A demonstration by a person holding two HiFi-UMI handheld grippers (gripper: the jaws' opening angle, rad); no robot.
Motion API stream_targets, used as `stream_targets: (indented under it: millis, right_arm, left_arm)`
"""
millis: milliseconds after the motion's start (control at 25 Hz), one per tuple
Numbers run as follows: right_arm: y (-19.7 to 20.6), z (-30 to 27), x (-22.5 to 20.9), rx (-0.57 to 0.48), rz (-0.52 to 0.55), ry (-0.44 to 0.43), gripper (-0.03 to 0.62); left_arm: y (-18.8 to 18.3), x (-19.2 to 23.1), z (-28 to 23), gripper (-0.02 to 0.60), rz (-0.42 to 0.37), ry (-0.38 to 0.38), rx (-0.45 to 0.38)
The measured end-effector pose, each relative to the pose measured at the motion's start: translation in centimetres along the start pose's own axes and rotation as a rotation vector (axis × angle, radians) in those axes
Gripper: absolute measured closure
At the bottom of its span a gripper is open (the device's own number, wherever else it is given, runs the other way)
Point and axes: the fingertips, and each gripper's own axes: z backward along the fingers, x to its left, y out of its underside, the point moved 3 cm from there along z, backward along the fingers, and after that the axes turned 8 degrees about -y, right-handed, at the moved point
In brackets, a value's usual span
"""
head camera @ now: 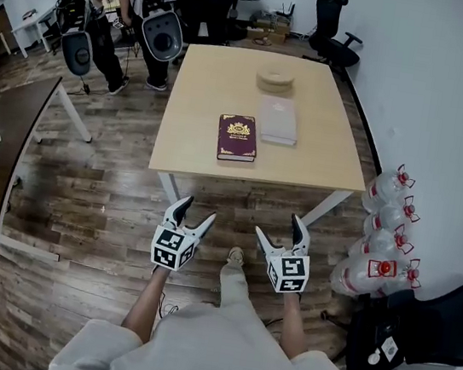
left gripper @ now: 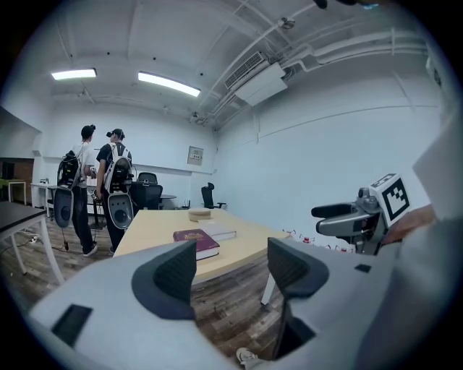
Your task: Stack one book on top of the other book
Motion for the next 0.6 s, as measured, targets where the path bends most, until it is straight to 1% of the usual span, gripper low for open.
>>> stream_targets:
  millis: [400,600]
  right_arm:
    - [-0.1,-5.1,-3.9,0.002,-0.007,-0.022,0.178]
    - [-0.4,-8.1,-6.4,0.012,-0.015,-0.037,0.178]
  left_arm:
    - [-1.2,1.9,-5.9,0.273,0.002,-0.012,0.005]
    - [-1.9,2.8,-9.5,0.273,0.012,-0.015,0.022]
